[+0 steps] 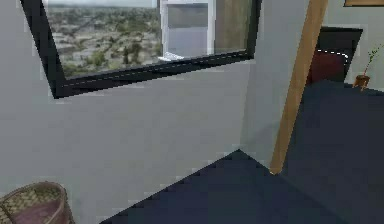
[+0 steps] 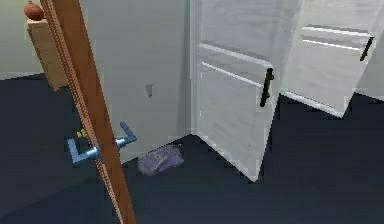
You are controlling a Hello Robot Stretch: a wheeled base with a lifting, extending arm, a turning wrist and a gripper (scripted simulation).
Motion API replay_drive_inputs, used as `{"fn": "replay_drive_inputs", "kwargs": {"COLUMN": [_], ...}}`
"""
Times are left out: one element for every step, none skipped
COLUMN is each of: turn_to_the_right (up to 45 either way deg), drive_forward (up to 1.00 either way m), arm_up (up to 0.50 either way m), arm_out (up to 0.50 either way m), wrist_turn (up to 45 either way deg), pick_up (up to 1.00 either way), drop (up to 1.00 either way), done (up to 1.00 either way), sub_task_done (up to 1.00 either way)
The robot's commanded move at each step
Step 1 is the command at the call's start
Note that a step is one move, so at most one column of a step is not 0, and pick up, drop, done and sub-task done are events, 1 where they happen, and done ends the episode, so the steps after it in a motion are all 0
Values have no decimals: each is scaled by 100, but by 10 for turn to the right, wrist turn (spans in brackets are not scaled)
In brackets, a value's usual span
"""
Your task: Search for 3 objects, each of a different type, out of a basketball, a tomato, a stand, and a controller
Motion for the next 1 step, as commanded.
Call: {"fn": "replay_drive_inputs", "kwargs": {"turn_to_the_right": [210], "drive_forward": [0], "arm_up": [0], "arm_out": [0], "wrist_turn": [0], "pick_up": [0], "drop": [0], "done": [0], "sub_task_done": [0]}}
